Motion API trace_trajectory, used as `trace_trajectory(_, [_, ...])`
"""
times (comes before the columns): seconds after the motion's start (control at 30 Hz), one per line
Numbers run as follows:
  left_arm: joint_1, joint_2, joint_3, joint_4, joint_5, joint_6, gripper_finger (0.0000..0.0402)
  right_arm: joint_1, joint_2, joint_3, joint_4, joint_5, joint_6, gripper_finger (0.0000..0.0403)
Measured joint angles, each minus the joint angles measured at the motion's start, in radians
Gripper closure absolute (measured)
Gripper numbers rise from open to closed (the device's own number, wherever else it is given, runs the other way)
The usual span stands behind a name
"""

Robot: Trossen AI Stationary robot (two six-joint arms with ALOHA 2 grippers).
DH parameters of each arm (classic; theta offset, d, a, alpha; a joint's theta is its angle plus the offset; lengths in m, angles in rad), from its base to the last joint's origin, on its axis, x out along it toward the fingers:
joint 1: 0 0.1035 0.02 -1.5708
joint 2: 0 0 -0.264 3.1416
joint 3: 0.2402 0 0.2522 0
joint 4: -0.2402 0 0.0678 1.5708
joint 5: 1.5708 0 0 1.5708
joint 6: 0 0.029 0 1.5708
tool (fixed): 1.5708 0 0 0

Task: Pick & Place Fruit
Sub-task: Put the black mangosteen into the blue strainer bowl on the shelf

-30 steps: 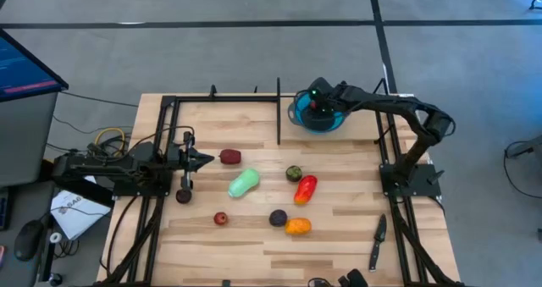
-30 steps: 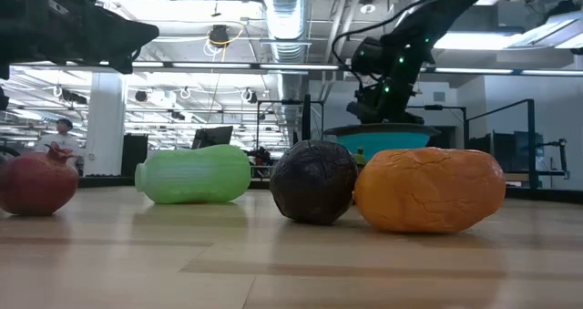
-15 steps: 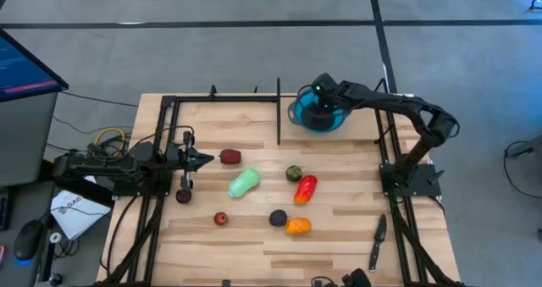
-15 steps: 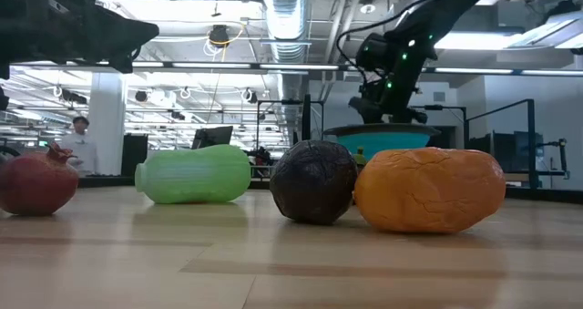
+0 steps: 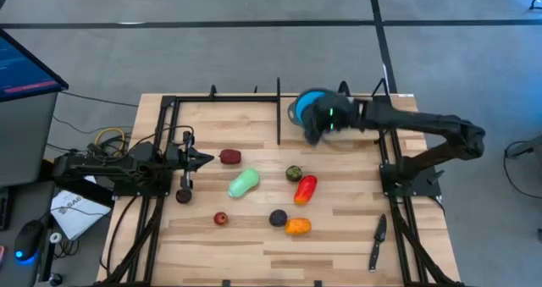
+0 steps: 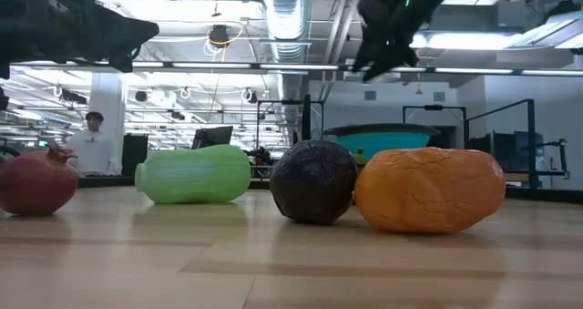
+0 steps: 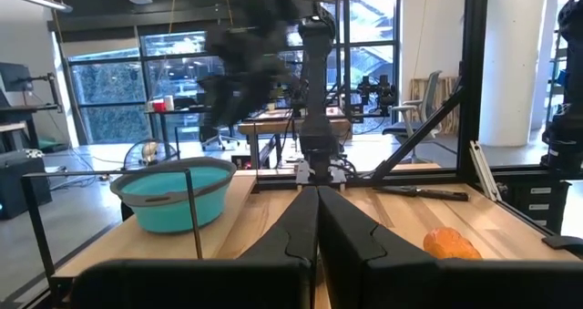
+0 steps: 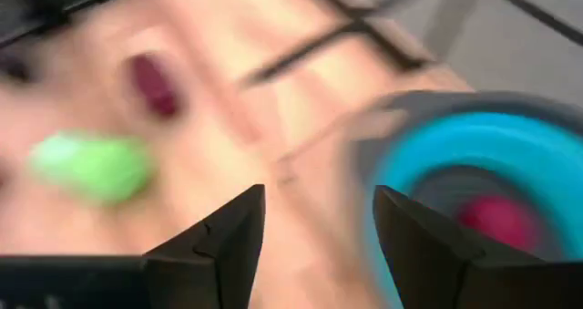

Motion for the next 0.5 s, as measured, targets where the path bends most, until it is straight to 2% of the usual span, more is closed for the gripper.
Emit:
trace_trajectory(0.13, [0.0,0.0,0.0,0.006,0.0,0.0,0.0399,0.211,0.028,0.0,-0.005,0.0,0.062,0.0215])
trace_trajectory(0.23, [0.0,0.0,0.0,0.007,0.0,0.0,0.0399,0.32,0.08,0.0,-0.004,-0.001,0.163,0.0204])
trace_trajectory(0.37, [0.0,0.0,0.0,0.011,0.0,0.0,0.0399,0.397,0.172,0.0,-0.014,0.03,0.235,0.0154])
trace_trajectory(0.5, [0.0,0.0,0.0,0.013,0.0,0.0,0.0399,0.424,0.293,-0.001,-0.07,0.182,0.237,0.0112])
